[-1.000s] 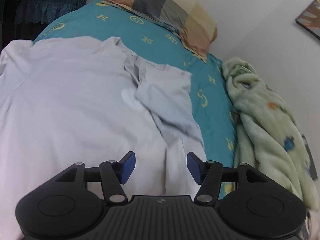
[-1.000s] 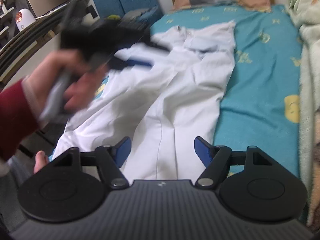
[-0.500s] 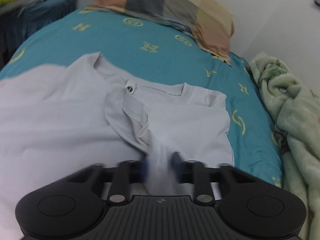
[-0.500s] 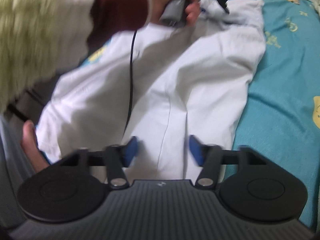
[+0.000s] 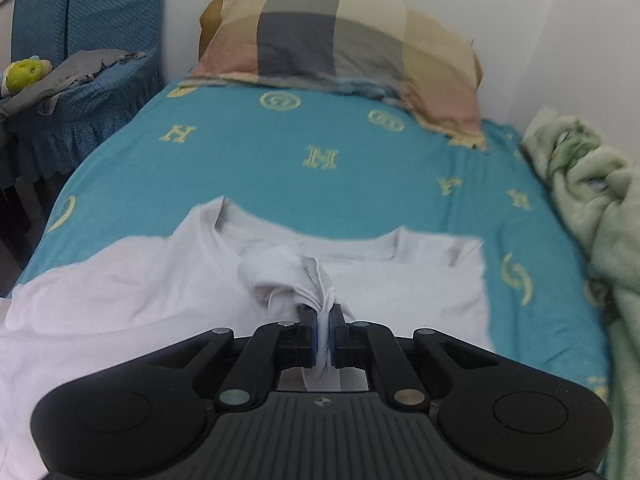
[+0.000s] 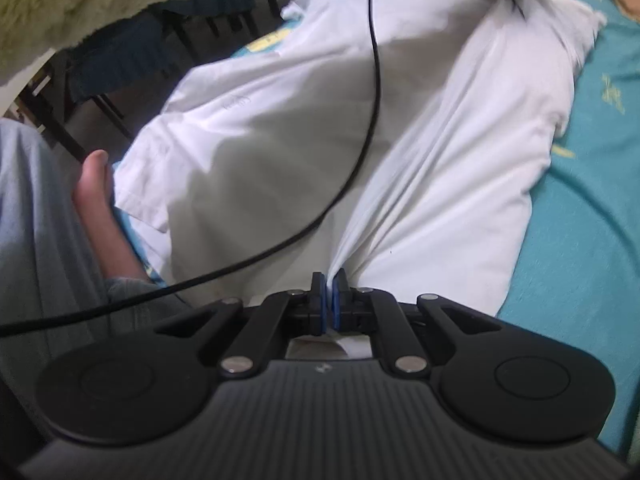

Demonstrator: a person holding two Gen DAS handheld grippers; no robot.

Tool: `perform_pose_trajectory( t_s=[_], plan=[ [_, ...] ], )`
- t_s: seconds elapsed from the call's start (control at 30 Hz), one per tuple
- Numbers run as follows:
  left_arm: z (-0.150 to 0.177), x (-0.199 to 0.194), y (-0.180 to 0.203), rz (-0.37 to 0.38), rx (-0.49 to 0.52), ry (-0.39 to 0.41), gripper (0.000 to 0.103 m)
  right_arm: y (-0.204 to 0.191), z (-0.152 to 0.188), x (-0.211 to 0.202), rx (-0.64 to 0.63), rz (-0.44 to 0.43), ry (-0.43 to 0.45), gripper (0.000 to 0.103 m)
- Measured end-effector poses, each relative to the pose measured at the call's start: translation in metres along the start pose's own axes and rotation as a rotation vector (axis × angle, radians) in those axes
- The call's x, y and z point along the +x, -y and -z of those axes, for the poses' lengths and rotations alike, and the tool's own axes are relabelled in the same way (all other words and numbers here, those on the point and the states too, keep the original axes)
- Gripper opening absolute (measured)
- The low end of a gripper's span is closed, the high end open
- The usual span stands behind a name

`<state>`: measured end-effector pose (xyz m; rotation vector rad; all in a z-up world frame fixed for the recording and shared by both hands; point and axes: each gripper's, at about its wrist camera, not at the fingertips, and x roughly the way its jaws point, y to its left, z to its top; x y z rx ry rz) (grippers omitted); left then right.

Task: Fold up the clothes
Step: 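Pinch the folded edge near the collar with the left gripper while the right gripper presses the shirt body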

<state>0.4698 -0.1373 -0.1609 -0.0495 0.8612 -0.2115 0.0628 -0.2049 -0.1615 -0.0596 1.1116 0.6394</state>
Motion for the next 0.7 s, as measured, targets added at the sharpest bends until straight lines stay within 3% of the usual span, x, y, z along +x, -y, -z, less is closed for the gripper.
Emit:
perform_pose_trajectory(
  t_s=[0.1,0.27,0.4,0.5,0.53,0.57,0.6,0.63,0.7],
  plan=[
    [0.016,0.025,-0.006,-0.007,0.012,-0.031,0.006,0.002,0.000,0.003,0.001,-0.021,-0.015,0.006],
    [0.021,0.023,-0.014,0.050,0.008,0.001,0.009,0.013,-0.002,0.005,0.046,-0.069,0.006,0.008],
    [0.019,-0.011,-0.011,0.054,0.045,0.021,0.024,0.015,-0.004,-0.003,0.054,-0.064,0.066,0.009],
    [0.022,-0.047,-0.006,0.058,0.078,0.028,0.027,0.019,-0.004,-0.014,0.083,-0.066,0.132,0.012],
    [0.025,-0.063,-0.003,0.057,0.089,0.030,0.031,0.021,-0.004,-0.020,0.090,-0.062,0.159,0.019],
    [0.028,-0.081,-0.002,0.063,0.092,0.037,0.033,0.023,-0.003,-0.026,0.097,-0.058,0.187,0.038],
    [0.032,-0.098,0.000,0.069,0.094,0.044,0.039,0.025,-0.003,-0.031,0.109,-0.058,0.215,0.049],
    [0.039,-0.117,0.001,0.074,0.102,0.054,0.044,0.027,-0.003,-0.035,0.123,-0.060,0.244,0.067],
    [0.052,-0.154,0.003,0.084,0.118,0.076,0.052,0.030,-0.003,-0.042,0.155,-0.057,0.282,0.071]
  ],
)
